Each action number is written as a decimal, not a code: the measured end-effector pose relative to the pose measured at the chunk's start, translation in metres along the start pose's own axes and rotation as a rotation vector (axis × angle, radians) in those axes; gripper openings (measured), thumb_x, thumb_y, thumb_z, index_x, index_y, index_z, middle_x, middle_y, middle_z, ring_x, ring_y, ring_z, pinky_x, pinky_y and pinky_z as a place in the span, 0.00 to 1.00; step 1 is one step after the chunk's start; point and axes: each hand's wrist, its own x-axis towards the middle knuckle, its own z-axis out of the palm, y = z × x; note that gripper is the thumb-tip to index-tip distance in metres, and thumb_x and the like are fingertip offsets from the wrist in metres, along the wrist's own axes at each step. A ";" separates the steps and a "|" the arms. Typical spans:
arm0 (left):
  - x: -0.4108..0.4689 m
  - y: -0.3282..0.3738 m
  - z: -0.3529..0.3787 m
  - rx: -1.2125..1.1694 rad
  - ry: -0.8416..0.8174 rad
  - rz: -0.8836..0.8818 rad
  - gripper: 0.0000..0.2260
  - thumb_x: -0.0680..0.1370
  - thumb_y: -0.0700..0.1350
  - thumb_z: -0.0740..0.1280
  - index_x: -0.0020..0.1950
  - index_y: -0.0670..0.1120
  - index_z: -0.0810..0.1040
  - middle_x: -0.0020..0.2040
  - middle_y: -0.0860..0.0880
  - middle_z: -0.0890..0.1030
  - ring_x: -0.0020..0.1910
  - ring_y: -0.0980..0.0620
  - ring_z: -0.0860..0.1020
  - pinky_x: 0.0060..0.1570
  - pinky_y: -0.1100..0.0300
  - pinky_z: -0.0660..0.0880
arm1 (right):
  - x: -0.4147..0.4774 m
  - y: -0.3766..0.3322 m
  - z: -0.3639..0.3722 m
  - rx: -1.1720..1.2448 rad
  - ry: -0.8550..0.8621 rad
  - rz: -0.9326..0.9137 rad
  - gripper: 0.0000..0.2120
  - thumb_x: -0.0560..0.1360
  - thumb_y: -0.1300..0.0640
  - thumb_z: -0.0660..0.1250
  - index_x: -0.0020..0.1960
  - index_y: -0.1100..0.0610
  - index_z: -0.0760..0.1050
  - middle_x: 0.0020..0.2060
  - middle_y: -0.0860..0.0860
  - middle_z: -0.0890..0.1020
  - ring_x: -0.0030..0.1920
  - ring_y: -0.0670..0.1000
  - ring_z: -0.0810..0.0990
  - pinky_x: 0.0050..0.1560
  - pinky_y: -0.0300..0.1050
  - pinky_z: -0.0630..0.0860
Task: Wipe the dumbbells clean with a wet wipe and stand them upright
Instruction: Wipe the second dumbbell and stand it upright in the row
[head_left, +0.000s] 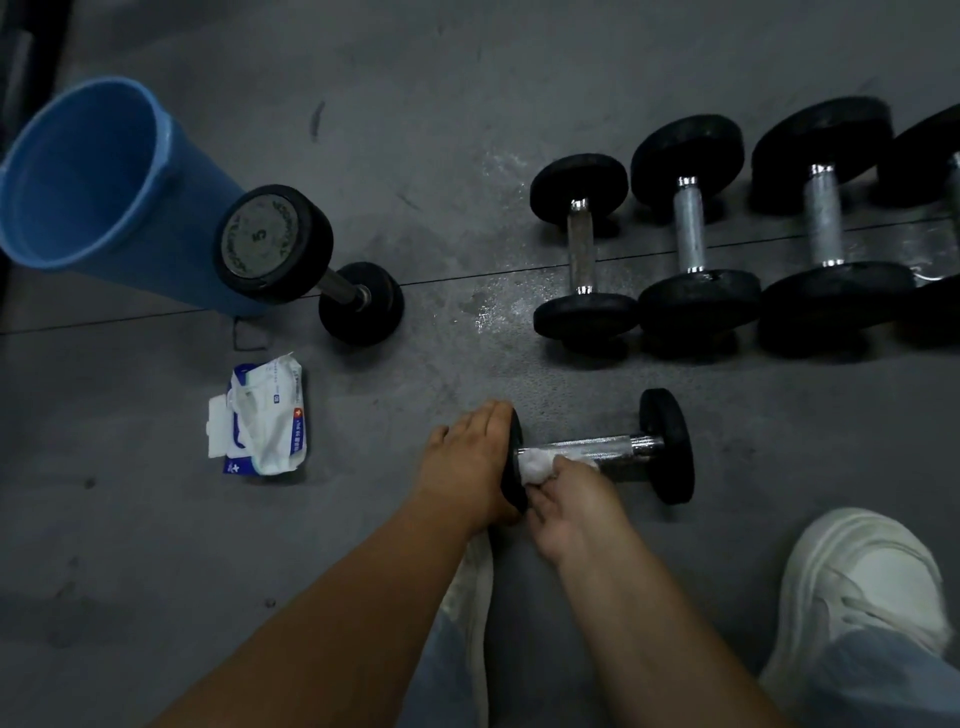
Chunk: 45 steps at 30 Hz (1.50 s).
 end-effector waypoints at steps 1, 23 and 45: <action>-0.001 0.000 0.001 0.004 0.000 0.003 0.51 0.63 0.58 0.77 0.78 0.49 0.51 0.77 0.51 0.61 0.74 0.52 0.63 0.70 0.52 0.60 | 0.001 0.002 -0.002 -0.005 0.036 -0.005 0.07 0.80 0.64 0.58 0.48 0.57 0.74 0.39 0.55 0.79 0.32 0.49 0.78 0.23 0.34 0.70; -0.004 0.001 -0.001 -0.039 0.004 0.000 0.46 0.64 0.54 0.77 0.75 0.49 0.55 0.74 0.52 0.63 0.72 0.52 0.65 0.70 0.52 0.61 | -0.006 0.001 -0.014 -1.067 0.127 -1.006 0.09 0.76 0.60 0.64 0.39 0.53 0.77 0.40 0.45 0.79 0.40 0.44 0.77 0.40 0.34 0.70; -0.001 0.003 -0.001 -0.020 -0.004 -0.001 0.47 0.69 0.56 0.74 0.79 0.48 0.49 0.79 0.50 0.57 0.76 0.52 0.60 0.73 0.51 0.59 | -0.002 0.005 -0.019 -1.836 0.052 -0.789 0.30 0.81 0.58 0.56 0.79 0.51 0.47 0.78 0.45 0.44 0.58 0.57 0.79 0.55 0.51 0.75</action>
